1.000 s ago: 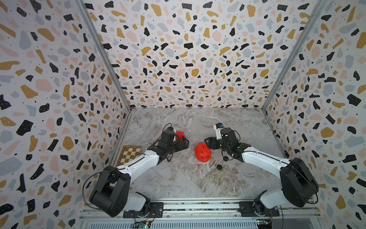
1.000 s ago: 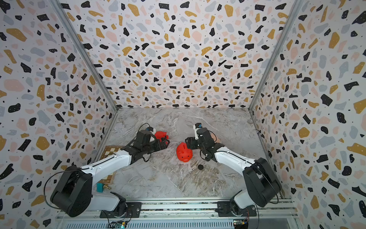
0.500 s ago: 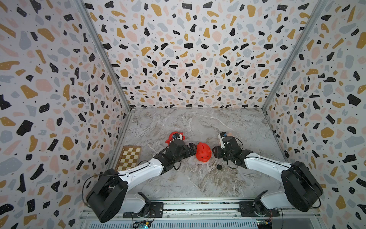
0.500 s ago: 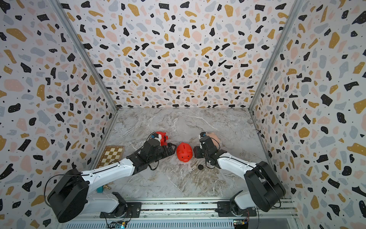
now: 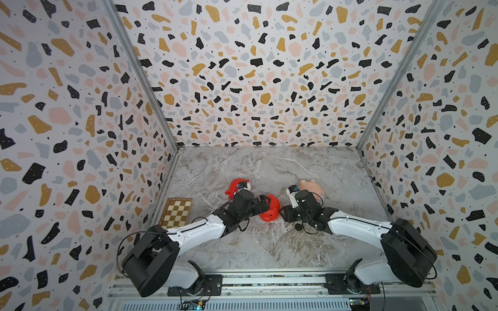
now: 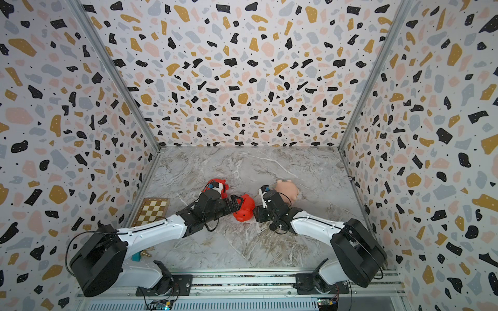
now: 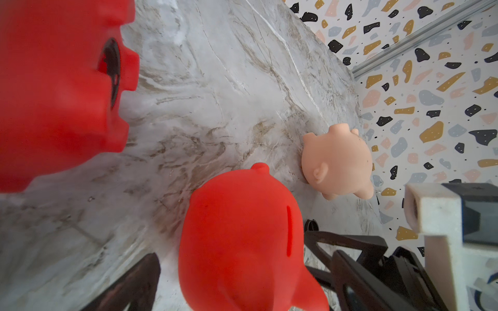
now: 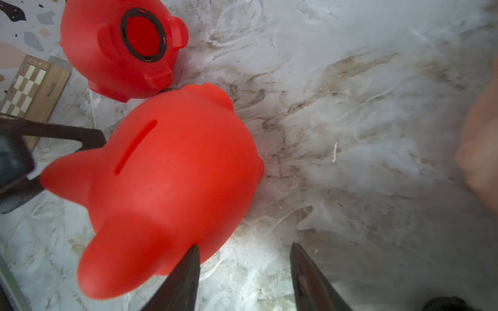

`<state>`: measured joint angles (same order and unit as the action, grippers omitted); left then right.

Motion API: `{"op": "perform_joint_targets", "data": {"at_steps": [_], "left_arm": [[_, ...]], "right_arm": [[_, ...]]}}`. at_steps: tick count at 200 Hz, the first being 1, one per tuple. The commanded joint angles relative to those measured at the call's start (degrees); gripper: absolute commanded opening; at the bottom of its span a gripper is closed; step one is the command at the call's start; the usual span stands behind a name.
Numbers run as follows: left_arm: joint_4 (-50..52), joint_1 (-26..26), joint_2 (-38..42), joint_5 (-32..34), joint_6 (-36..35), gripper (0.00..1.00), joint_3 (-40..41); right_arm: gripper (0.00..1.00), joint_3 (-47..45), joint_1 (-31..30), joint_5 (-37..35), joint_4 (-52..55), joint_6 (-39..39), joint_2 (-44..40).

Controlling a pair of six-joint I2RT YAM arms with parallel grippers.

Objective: Open piggy banks
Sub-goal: Adjust the piggy bank at the center of the board.

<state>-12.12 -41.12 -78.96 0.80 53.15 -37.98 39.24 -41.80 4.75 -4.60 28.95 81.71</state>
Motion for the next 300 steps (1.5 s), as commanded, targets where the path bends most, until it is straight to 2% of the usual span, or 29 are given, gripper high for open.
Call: {"op": "perform_joint_targets", "data": {"at_steps": [1,38,72,112,133,168,198,217,259,300], "left_arm": [[-6.05,-0.36,-1.56,0.96,-1.43,0.99,0.91],[-16.18,-0.36,-6.66,-1.03,-5.05,0.99,1.5],[-23.29,-0.35,-11.71,-2.57,-5.37,1.0,1.67],[-27.82,-0.35,-15.88,-3.57,-3.86,0.87,2.07],[-27.7,-0.36,-17.76,-3.52,-3.44,0.79,1.96],[-26.61,0.09,-19.09,-2.21,1.84,0.69,2.43],[-25.18,2.16,-20.27,-4.89,4.17,0.58,1.95],[-25.15,3.05,-19.49,-4.88,4.27,0.58,2.86],[-22.69,4.64,-15.97,-4.46,2.82,0.67,4.14],[-17.73,5.33,-13.0,-2.94,-0.31,0.68,3.33]], "right_arm": [[0.54,1.01,-0.21,-0.67,-0.14,0.37,-0.41],[0.55,-1.33,1.57,-0.58,-0.42,-0.37,-2.58],[0.54,-3.96,3.95,-0.47,-1.1,-0.31,-4.52],[0.54,-6.46,6.06,0.22,-2.96,0.06,-7.08],[0.55,-6.46,6.86,0.7,-3.03,-0.17,-6.88],[0.55,-6.46,7.26,1.17,-3.43,-0.3,-6.88],[0.55,-6.46,7.26,1.71,-4.06,-0.21,-6.72],[0.55,-6.18,7.23,1.78,-4.1,-0.21,-6.74],[0.55,-5.86,7.25,1.67,-4.25,-0.12,-7.25],[0.55,-5.41,7.3,2.29,-4.34,-0.21,-7.23]]}}
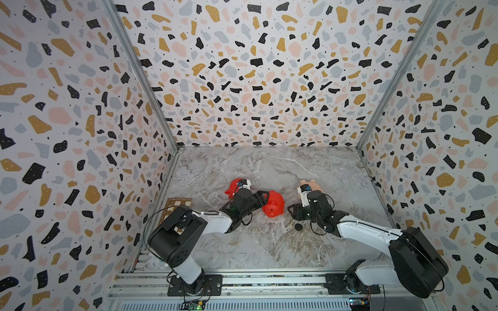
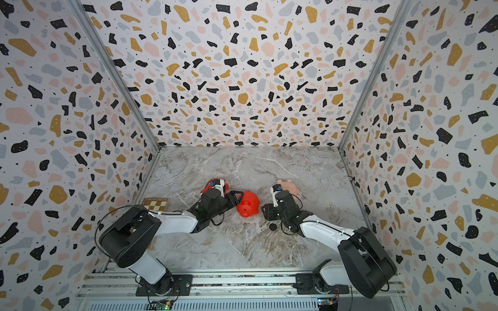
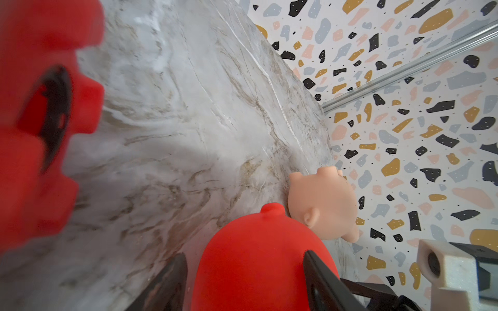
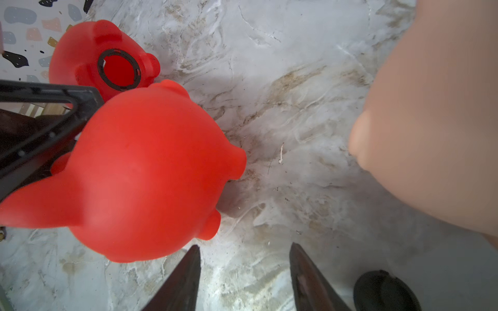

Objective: Open piggy banks
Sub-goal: Adjust the piggy bank at the center of the board.

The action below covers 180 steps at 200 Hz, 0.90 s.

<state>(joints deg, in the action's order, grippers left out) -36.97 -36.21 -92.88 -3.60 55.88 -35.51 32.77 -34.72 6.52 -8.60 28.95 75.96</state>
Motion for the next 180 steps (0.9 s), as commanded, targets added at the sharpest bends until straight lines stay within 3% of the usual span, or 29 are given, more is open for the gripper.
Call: {"op": "perform_joint_targets", "data": {"at_steps": [1,153,163,168,180], "left_arm": [[7.19,0.47,0.94,1.52,-3.05,0.68,0.87],[15.71,2.37,6.94,2.83,-5.43,0.83,0.49],[16.55,2.31,7.24,2.19,-5.43,0.87,0.17],[17.05,2.36,7.37,1.91,-5.43,1.0,0.0],[18.21,2.3,7.74,1.05,-6.68,0.99,-0.63]], "right_arm": [[0.55,1.06,0.24,0.51,-0.31,-0.21,-1.46],[0.55,3.73,2.43,0.81,-0.19,-1.47,0.89],[0.54,4.19,2.87,0.56,0.07,-1.89,0.85],[0.54,4.39,3.06,0.55,-0.07,-2.09,0.94],[0.54,5.06,3.56,0.59,-0.18,-2.49,1.48]]}}
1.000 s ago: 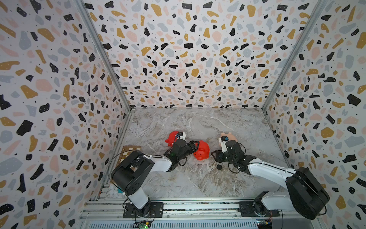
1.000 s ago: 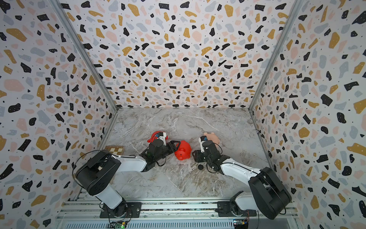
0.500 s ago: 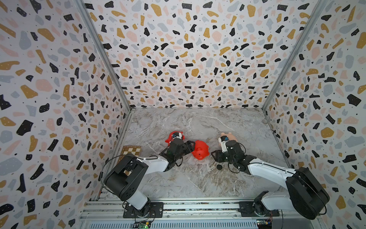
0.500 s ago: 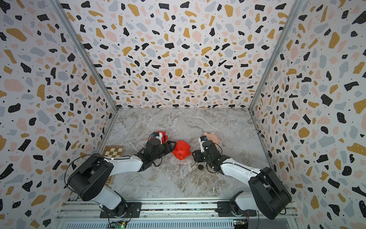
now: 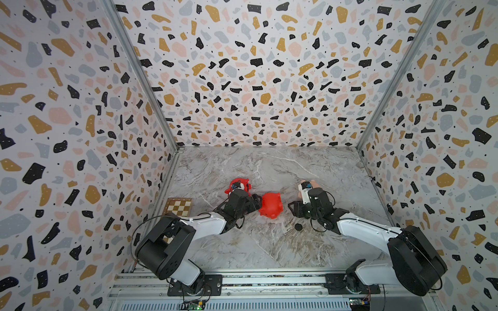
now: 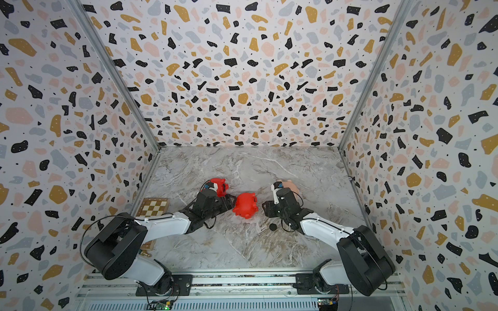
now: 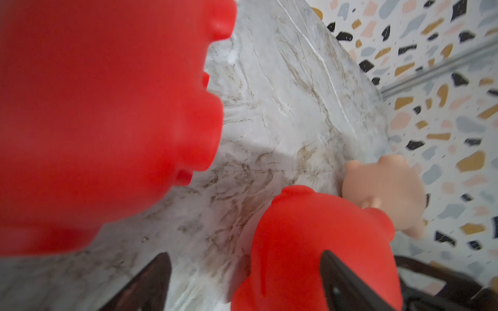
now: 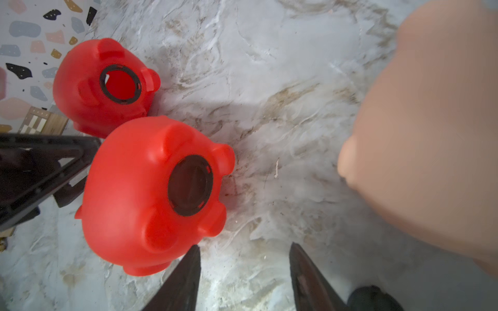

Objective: Open piggy banks
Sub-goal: Adjust the piggy bank at the center of the board.

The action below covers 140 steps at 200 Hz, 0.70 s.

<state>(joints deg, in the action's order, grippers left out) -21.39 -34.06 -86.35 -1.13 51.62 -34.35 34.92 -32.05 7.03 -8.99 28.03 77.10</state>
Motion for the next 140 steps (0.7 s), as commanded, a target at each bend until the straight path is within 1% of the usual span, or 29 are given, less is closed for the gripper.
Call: {"op": "perform_joint_targets", "data": {"at_steps": [1,36,59,87,106,140], "left_arm": [[2.69,0.19,1.24,-1.47,-2.67,0.99,-1.83],[5.3,0.16,2.36,-3.7,-4.33,0.99,-3.32],[8.6,0.2,3.24,-4.72,-8.67,0.99,-4.99],[14.14,0.15,3.64,-7.35,-16.75,0.99,-8.92],[19.13,0.22,2.52,-10.19,-23.82,0.99,-12.71],[34.45,0.14,-2.92,-12.44,-37.12,0.99,-23.71]], "right_arm": [[0.54,2.98,0.92,0.09,0.16,-1.66,0.42],[0.53,4.87,0.87,1.64,-1.32,-3.03,3.91],[0.53,5.85,0.43,1.94,-1.62,-3.47,6.0],[0.53,6.22,-0.1,2.07,-2.52,-3.21,7.4],[0.54,6.39,-0.04,2.12,-3.04,-2.94,7.88],[0.54,6.39,-0.17,2.27,-3.56,-2.56,8.48]]}}
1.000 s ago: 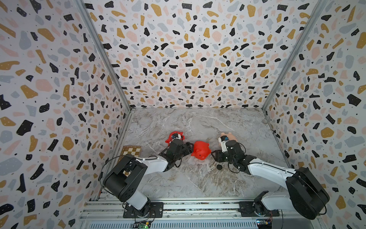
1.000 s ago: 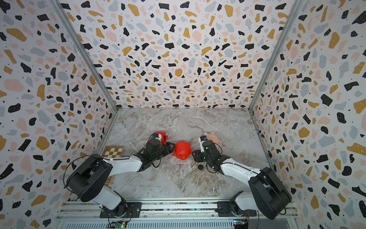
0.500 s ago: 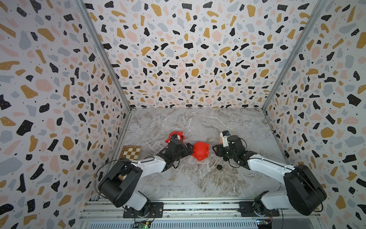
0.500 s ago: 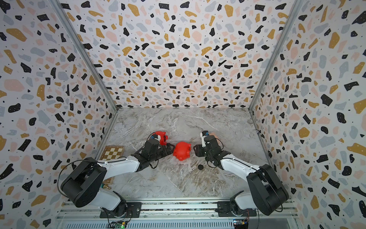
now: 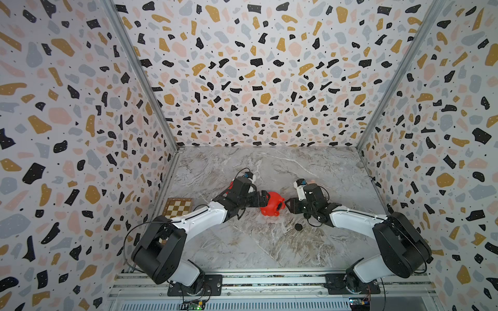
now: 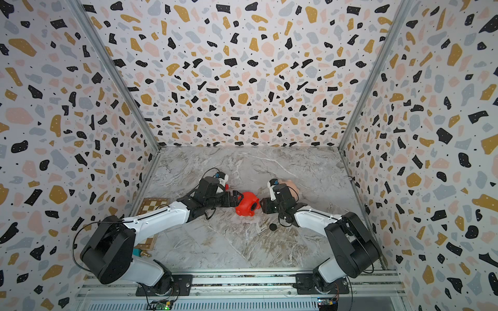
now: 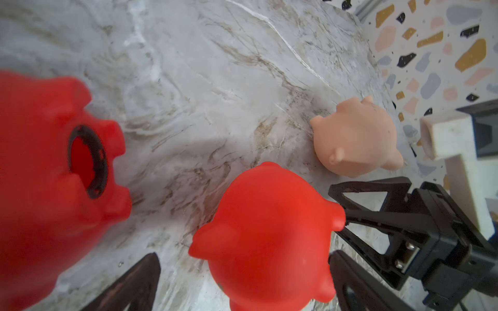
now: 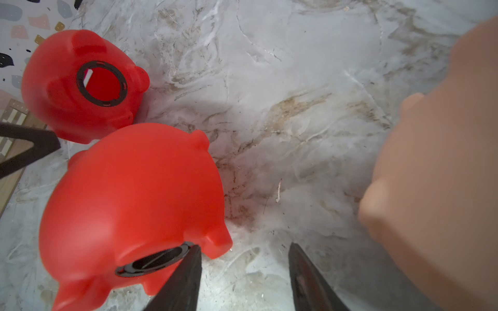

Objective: Open piggy banks
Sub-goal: Adjust the piggy bank at the center of the board.

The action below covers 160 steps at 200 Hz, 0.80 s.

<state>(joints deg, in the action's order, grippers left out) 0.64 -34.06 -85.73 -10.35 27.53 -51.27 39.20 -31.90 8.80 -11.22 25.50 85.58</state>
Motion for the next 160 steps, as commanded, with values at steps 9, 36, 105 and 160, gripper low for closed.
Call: {"op": "perform_joint_targets", "data": {"at_steps": [9,36,105,160], "left_arm": [[16.04,0.14,-5.39,-4.32,-15.81,0.99,-9.74],[22.71,0.21,-10.37,-8.22,-19.92,0.99,-16.2],[32.62,0.05,-15.33,-9.16,-27.53,0.99,-27.02],[40.16,-0.42,-22.87,-9.67,-27.96,0.99,-35.09]], "right_arm": [[0.54,2.11,-0.39,0.5,-1.43,0.01,0.17],[0.54,1.77,-0.51,0.39,-2.17,0.34,0.52],[0.54,2.28,-0.53,0.51,-3.5,0.61,1.99],[0.54,2.07,-0.5,1.27,-4.33,1.29,2.95]]}}
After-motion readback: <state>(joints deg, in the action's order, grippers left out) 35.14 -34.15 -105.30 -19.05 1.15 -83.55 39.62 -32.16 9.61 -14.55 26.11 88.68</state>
